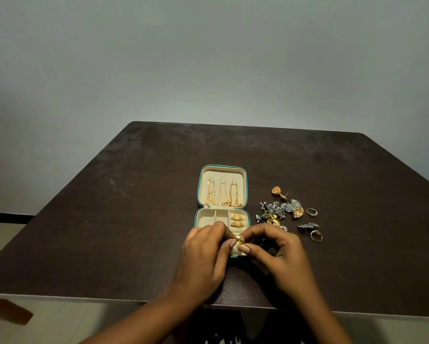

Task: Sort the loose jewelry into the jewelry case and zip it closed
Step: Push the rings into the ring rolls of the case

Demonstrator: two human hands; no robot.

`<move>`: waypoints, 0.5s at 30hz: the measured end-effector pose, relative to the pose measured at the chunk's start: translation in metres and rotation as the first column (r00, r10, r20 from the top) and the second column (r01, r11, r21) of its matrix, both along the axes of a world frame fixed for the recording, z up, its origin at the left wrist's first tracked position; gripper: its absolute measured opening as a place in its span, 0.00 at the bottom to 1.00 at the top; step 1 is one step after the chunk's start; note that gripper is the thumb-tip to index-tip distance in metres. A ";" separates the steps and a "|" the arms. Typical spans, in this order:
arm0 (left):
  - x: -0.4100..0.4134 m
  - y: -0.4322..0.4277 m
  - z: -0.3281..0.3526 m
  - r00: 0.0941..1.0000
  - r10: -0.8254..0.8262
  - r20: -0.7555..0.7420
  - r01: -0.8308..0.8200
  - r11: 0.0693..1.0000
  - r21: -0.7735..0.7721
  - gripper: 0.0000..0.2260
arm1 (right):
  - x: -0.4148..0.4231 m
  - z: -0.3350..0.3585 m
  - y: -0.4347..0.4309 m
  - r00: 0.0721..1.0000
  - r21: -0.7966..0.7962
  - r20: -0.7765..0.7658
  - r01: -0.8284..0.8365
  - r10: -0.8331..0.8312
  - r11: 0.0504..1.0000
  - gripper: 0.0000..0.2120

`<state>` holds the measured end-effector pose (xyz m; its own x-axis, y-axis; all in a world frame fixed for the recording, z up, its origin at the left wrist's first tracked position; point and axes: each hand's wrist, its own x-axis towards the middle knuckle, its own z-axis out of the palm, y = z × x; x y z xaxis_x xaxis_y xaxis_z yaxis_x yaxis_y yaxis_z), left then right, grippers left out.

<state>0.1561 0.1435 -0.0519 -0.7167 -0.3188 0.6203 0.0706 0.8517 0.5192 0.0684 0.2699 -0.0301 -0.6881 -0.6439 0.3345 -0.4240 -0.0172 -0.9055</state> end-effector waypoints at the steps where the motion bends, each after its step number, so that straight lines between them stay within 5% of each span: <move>1: 0.000 0.000 0.000 1.000 0.000 0.000 0.000 1.000 -0.004 0.04 | 0.000 0.001 0.000 0.999 -0.028 0.033 -0.007 0.008 1.000 0.05; 8: 0.000 0.001 0.001 1.000 -0.008 -0.005 0.008 1.000 -0.011 0.05 | -0.005 0.003 0.000 0.999 -0.049 -0.004 0.045 -0.045 0.998 0.04; 11: 0.000 0.002 0.000 1.000 -0.001 -0.014 0.000 0.999 -0.033 0.04 | -0.020 0.012 0.003 0.974 0.041 -0.195 0.127 -0.117 0.991 0.05; 15: 0.000 0.003 -0.001 1.000 0.024 -0.017 -0.025 0.997 -0.067 0.01 | -0.038 0.024 -0.001 0.817 0.207 -0.576 0.156 -0.009 0.966 0.04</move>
